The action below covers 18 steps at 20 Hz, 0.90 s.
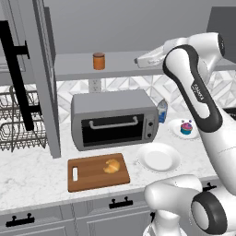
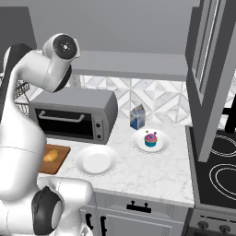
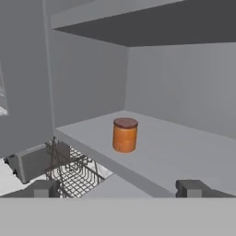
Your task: From the different types of pastries on the counter, select a croissant and place it on the cutting board. Then retrieve a jar of jam from the cabinet and place it alongside the croissant on the cutting board.
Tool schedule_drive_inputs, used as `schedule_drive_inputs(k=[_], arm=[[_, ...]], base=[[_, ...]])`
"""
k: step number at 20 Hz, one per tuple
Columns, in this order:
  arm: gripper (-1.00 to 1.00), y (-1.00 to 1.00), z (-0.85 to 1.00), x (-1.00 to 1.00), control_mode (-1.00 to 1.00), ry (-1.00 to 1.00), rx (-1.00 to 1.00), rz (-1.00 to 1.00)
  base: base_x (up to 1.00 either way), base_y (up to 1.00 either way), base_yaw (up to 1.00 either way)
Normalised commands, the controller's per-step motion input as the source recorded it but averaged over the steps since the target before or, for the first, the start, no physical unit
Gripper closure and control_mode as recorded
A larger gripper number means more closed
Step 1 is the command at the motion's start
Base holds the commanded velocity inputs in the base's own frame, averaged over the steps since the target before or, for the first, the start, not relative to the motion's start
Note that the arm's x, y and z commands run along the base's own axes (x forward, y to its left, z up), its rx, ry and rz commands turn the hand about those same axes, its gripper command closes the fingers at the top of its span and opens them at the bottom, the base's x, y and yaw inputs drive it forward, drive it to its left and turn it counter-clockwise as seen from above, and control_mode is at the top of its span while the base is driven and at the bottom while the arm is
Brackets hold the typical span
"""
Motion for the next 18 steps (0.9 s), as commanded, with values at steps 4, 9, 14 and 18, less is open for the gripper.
schedule_drive_inputs(k=[4, 9, 14, 18], arm=[[-1.00, 0.13, -0.06, 0.35, -1.00, 0.00, 0.00, 0.00], [-1.00, 0.00, 0.00, 0.04, -1.00, 0.00, 0.00, 0.00], [-1.00, 0.16, -0.18, 0.10, -1.00, 0.00, 0.00, 0.00], [-1.00, 0.20, -0.14, 0.10, -1.00, 0.00, 0.00, 0.00]], base=[[0.00, 0.00, 0.00], [0.00, 0.00, 0.00], [0.00, 0.00, 0.00], [0.00, 0.00, 0.00]])
